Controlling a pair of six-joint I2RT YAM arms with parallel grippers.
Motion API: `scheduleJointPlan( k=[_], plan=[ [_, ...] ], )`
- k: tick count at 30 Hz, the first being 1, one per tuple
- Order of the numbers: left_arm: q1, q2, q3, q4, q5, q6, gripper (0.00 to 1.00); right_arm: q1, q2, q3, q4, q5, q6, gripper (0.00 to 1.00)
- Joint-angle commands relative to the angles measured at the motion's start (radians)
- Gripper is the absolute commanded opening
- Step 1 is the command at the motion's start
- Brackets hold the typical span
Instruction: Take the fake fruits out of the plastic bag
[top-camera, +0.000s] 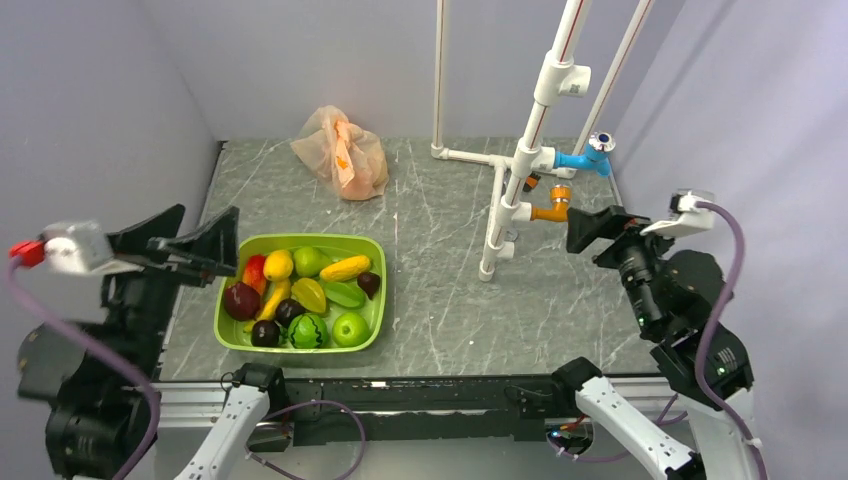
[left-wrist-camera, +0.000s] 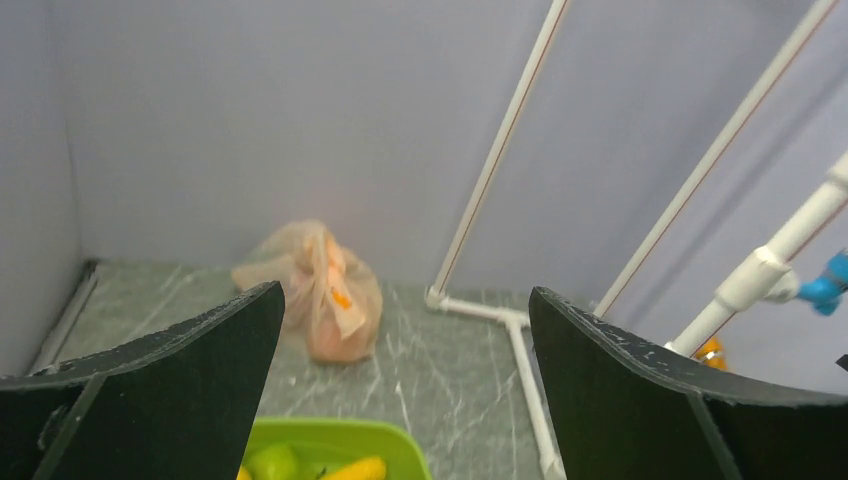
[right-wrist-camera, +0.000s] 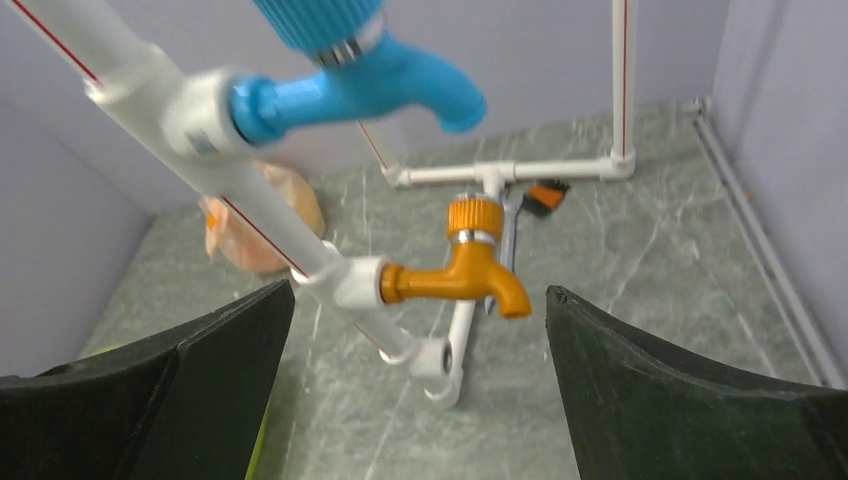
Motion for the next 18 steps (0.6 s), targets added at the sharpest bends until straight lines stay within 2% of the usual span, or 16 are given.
scheduleJointPlan(
  k=[1, 7, 14, 18],
  plan=[
    [0.005, 0.065, -0.049, -0.113, 0.008, 0.011, 0.99, 0.004, -0.011, -0.075, -0.055, -0.013, 0.079, 1.00],
    [0.005, 0.076, -0.183, -0.100, 0.008, 0.031, 0.99, 0.004, -0.051, -0.226, -0.134, -0.087, 0.203, 1.00],
    [0.005, 0.109, -0.318, -0.014, 0.054, 0.039, 0.99, 0.005, -0.112, -0.431, -0.079, -0.207, 0.370, 1.00],
    [0.005, 0.174, -0.362, 0.042, 0.072, 0.034, 0.99, 0.005, -0.144, -0.530, 0.029, -0.321, 0.419, 1.00]
  ],
)
